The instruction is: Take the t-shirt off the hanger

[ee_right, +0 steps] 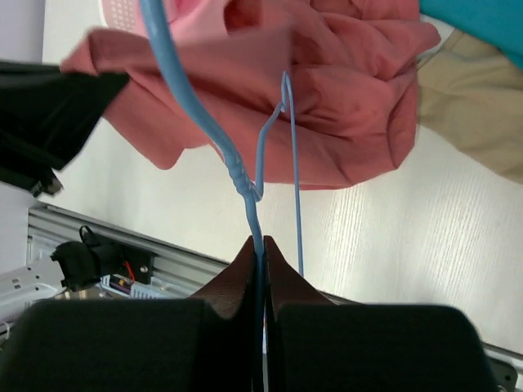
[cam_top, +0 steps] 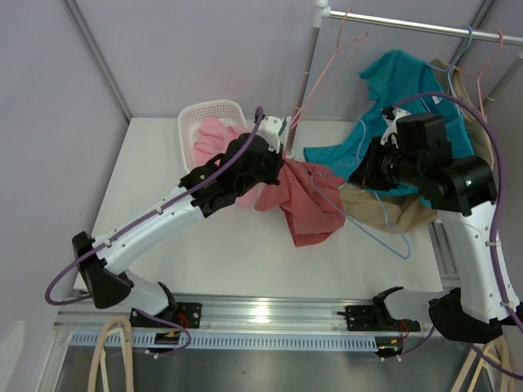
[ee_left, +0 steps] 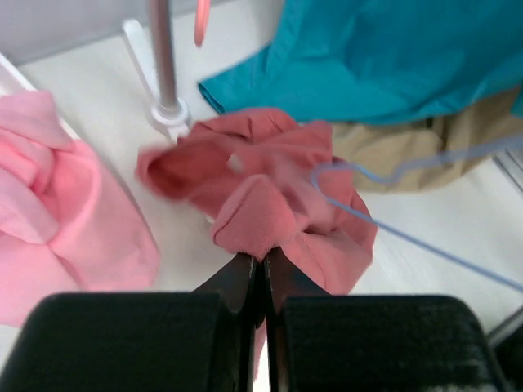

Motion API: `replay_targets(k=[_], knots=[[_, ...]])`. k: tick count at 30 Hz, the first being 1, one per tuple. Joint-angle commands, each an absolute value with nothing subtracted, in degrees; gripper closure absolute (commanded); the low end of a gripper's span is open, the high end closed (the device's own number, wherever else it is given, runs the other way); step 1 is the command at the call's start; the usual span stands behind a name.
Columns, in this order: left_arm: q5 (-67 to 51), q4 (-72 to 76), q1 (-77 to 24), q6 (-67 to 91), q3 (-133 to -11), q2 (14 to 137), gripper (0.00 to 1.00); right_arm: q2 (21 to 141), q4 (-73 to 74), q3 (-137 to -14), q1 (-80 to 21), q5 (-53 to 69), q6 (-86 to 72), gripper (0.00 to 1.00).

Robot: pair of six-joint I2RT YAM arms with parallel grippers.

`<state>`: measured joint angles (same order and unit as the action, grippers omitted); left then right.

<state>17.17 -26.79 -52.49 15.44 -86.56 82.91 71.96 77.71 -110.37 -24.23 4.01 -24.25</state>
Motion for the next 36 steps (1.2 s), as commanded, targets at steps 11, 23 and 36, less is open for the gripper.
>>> replay_targets(k=[11, 23, 36], knots=[[19.60, -31.45, -49.04, 15.39, -88.75, 76.39, 0.99, 63.54, 72.26, -111.28, -24.43, -16.42, -21.45, 1.00], [20.57, -33.31, -37.81, 12.94, -109.82, 79.70, 0.99, 73.20, 47.03, -108.80, -20.22, -21.36, -15.74, 1.00], [6.44, -7.85, -23.04, 4.27, -141.40, 102.56, 0.99, 87.97, 28.57, -115.21, -13.28, -24.78, -12.05, 1.00]])
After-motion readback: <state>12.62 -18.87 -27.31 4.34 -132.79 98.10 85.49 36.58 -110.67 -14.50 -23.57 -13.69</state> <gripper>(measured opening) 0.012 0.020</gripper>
